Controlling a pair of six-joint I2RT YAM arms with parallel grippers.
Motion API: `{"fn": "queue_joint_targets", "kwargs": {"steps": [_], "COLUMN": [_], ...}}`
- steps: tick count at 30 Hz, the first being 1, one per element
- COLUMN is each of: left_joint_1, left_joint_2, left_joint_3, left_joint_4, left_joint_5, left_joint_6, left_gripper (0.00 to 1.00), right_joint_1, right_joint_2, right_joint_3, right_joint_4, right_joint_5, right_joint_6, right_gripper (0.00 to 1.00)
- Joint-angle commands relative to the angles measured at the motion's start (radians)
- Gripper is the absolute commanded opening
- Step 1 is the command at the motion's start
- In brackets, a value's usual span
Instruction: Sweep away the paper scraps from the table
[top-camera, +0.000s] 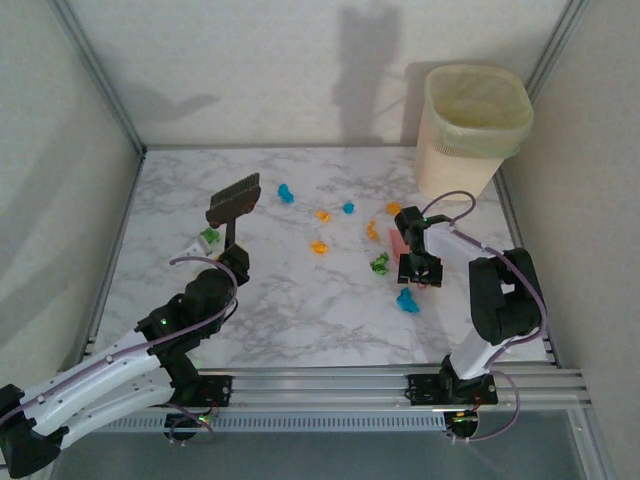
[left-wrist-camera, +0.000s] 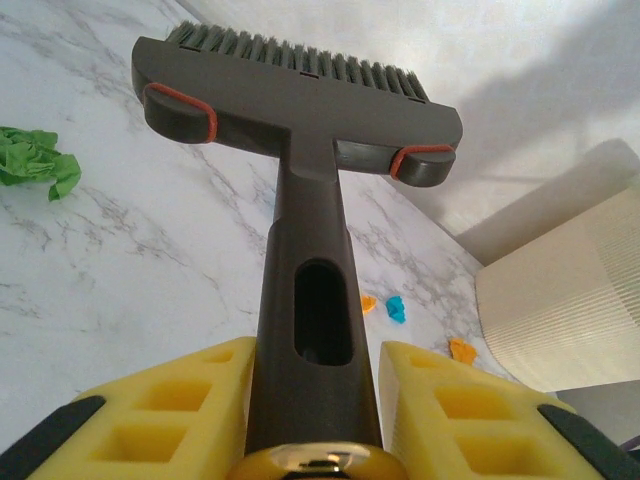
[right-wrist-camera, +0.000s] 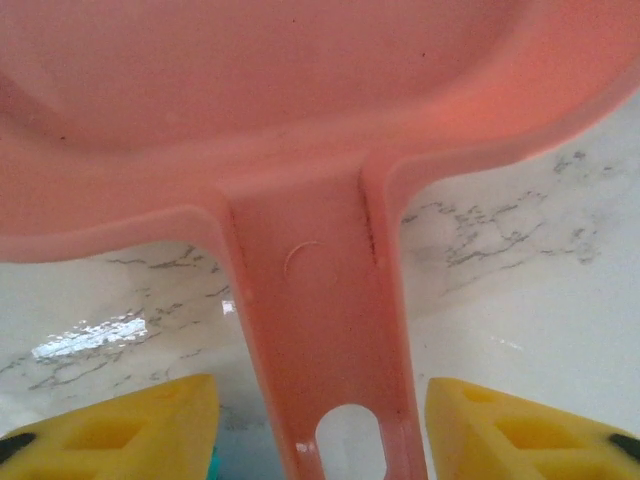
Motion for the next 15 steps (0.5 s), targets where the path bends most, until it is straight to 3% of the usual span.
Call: {"fn": "queue_joint_targets", "kwargs": {"steps": [1, 15], "left_joint_1": [0.008, 0.011], "left_joint_2": [-0.004, 0.006], "left_joint_3": [0.001, -0.001], "left_joint_4": [0.015, 0.013], "left_joint_5": [-0.038, -0.054], "left_joint_6": [-0.009, -0.011], "left_gripper": [0.00, 0.00], "right_joint_1": [-0.002, 0.010], "right_joint_2": [0.003, 0.006], "right_joint_3": [-0.014, -0.014], "right_joint_4": [0.011, 0.042], "right_joint_5": [0.028, 0.068], "right_joint_6": [-0.007, -0.017], "right_gripper": [0.53, 0.39]}}
